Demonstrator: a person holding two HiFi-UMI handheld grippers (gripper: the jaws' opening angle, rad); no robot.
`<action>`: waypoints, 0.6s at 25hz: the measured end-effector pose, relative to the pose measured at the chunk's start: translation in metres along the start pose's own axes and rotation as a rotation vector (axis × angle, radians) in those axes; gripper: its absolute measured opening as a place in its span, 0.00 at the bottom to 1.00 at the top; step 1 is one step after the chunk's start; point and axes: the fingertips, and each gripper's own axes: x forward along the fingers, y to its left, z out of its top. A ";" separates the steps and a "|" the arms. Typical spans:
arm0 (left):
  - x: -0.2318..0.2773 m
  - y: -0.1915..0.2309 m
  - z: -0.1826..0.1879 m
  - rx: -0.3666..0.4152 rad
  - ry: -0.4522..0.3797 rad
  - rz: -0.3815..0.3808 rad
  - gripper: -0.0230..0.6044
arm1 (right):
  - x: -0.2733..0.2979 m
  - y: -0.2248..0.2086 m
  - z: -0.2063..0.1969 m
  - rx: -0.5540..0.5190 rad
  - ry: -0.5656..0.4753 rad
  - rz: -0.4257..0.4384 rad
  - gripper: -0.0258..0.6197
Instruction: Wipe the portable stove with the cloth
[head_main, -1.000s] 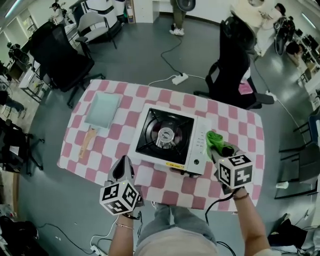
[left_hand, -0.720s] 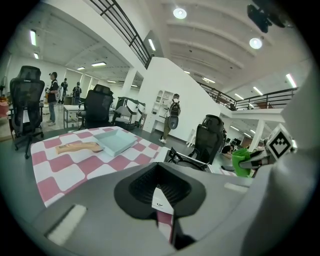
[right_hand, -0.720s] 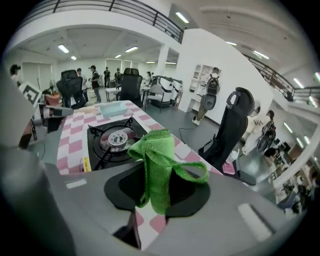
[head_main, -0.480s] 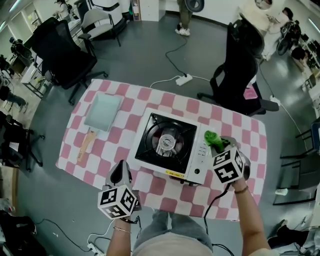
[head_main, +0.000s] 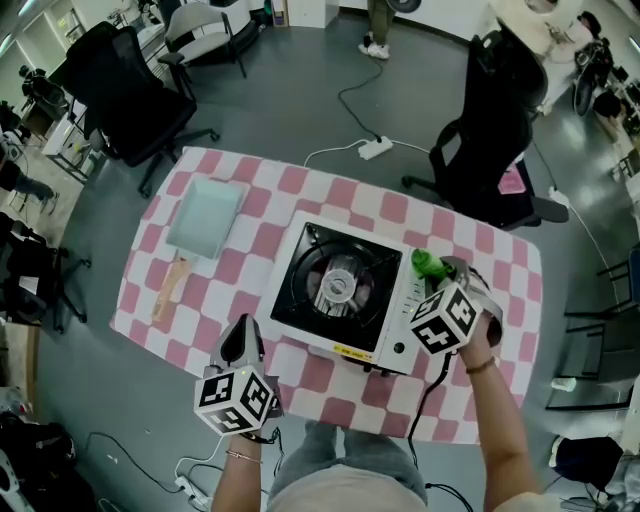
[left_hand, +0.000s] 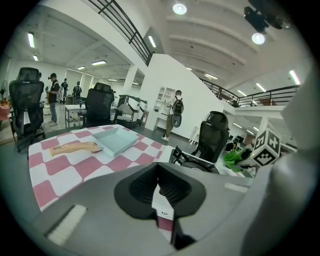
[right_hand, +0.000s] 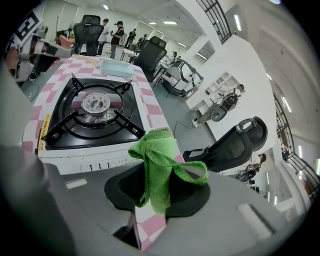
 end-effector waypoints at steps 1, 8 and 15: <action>0.001 -0.001 0.001 0.002 0.000 0.000 0.04 | 0.003 0.000 0.000 -0.009 0.006 0.002 0.20; 0.009 0.000 0.004 -0.003 0.002 0.019 0.04 | 0.019 -0.003 0.001 -0.050 0.030 0.004 0.20; 0.013 -0.001 -0.003 -0.021 0.010 0.033 0.04 | 0.032 -0.004 0.002 -0.116 0.060 0.008 0.20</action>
